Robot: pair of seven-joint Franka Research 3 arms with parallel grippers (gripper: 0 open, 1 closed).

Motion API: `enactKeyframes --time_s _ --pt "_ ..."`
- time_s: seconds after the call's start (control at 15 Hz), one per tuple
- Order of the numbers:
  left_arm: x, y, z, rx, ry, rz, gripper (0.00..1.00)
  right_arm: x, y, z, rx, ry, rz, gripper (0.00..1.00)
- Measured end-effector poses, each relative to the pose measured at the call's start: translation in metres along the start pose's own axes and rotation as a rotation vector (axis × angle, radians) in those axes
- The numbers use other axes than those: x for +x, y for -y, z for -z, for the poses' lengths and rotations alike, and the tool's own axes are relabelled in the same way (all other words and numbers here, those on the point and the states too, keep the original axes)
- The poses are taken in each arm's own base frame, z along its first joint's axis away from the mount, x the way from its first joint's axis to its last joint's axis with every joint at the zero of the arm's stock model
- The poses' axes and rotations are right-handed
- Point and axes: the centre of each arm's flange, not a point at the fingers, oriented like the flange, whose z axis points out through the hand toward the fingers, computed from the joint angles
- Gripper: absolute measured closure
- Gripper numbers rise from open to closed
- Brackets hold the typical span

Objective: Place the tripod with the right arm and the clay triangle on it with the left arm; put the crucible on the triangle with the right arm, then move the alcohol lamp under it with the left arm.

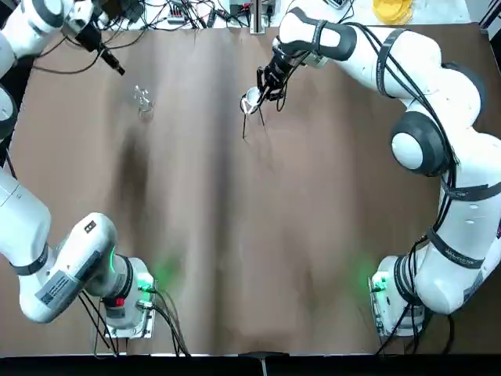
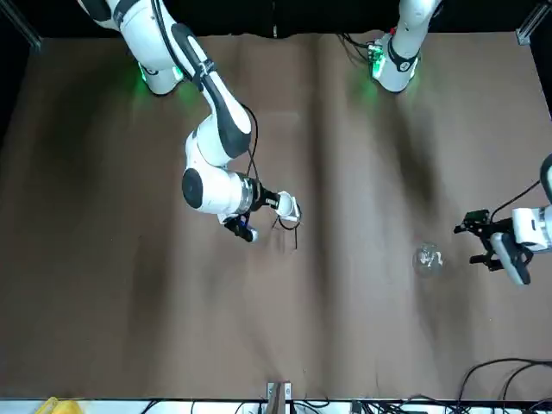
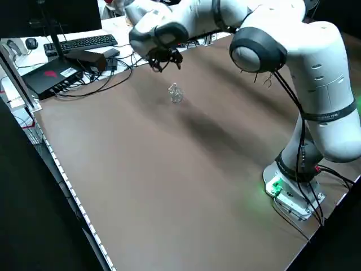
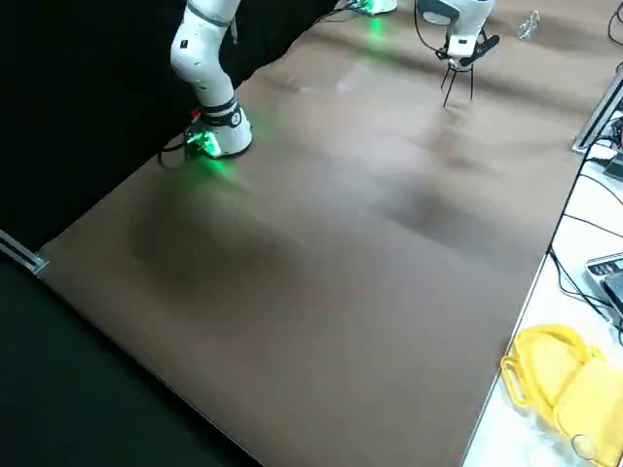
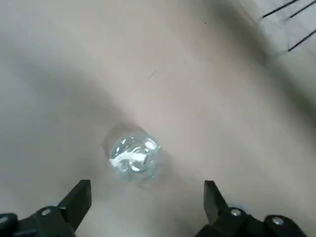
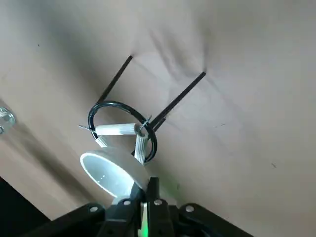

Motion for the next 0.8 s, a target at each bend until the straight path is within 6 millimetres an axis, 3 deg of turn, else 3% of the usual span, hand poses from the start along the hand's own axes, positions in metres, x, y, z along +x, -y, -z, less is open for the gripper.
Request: enactKeyframes --time_s 0.2,0.47,0.6,0.8 --pt "-0.036 0.027 -0.007 -0.047 -0.11 -0.084 0.0 0.001 0.002 -0.002 0.01 -0.017 0.001 0.94" --pt "-0.047 0.047 -0.023 -0.029 -0.224 -0.24 0.0 0.001 0.004 -0.011 0.023 -0.043 0.006 0.94" --pt "-0.077 0.069 -0.049 -0.039 -0.32 -0.33 0.0 -0.001 0.005 -0.017 0.018 -0.04 0.009 0.94" --pt "-0.131 0.093 -0.063 -0.026 -0.364 -0.314 0.0 -0.003 0.005 -0.019 0.016 -0.038 0.011 0.94"
